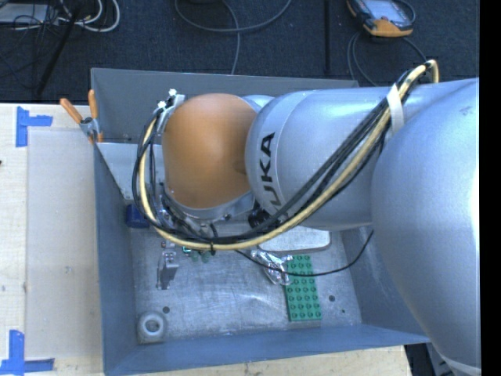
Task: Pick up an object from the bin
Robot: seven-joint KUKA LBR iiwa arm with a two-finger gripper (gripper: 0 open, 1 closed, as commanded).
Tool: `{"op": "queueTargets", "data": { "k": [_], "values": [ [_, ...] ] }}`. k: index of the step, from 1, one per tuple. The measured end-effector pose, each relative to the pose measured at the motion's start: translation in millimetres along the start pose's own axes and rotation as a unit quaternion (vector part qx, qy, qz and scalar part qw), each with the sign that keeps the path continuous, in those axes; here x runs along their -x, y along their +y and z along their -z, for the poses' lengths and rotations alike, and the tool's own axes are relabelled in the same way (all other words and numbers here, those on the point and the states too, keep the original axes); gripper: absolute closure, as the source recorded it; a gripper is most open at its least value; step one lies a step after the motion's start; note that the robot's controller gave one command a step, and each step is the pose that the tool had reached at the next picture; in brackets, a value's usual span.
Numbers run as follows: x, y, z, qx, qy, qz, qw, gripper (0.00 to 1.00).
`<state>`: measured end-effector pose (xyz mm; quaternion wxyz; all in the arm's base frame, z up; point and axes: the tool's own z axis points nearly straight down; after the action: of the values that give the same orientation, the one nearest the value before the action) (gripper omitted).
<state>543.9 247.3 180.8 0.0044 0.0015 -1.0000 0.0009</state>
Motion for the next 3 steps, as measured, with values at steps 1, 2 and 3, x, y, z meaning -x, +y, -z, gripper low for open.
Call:
{"op": "queueTargets", "data": {
  "k": [1, 2, 3],
  "values": [
    [41.2, -32.5, -110.5, 0.002, -0.0053, 0.051, 0.9987, 0.0],
    [50.8, -67.2, -26.0, 0.002, -0.0066, -0.076, 0.9971, 0.0],
    [78.7, -29.4, -89.2, 0.001, -0.0066, 0.007, 1.0, 0.0]
  ]
}}
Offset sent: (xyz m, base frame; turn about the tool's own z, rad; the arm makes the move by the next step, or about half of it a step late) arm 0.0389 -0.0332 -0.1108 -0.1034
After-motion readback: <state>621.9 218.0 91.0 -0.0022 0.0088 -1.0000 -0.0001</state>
